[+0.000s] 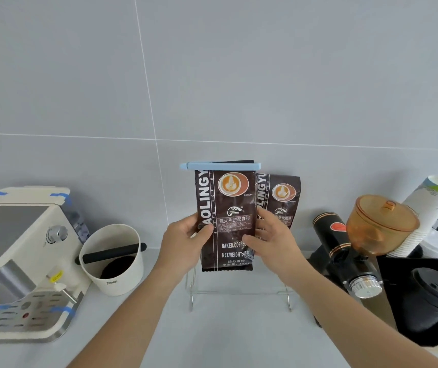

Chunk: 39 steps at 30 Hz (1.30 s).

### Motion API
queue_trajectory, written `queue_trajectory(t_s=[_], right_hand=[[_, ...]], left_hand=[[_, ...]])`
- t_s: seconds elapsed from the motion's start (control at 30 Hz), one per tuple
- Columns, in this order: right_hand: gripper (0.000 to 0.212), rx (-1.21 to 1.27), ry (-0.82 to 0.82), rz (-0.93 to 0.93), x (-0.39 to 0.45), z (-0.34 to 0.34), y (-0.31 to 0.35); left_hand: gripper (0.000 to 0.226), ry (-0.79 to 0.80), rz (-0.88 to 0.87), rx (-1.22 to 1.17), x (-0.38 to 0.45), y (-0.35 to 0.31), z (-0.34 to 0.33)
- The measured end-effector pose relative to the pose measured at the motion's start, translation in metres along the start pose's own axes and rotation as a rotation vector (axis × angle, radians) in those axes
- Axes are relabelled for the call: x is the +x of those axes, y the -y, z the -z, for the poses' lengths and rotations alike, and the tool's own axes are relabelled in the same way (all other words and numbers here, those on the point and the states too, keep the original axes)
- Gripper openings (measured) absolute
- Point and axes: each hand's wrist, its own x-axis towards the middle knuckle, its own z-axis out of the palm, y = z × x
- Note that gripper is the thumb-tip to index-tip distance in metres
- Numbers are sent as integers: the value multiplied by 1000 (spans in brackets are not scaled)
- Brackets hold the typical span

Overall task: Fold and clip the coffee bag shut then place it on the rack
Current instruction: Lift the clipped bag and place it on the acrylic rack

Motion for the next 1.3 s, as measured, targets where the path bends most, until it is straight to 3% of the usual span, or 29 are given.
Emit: queue_trajectory(t_s=[0.63,0.93,1.3], right_hand=[[68,-4,-99,-29,70,-29,-43],[79,-79,-128,-42,81,-34,-53],[63,-135,-155,-45,90,-40,-60]], left_hand=[[23,-60,58,43,71,39,-11],[46,12,55,60,85,66,-12],[52,-25,-49,139,96,76,-19]])
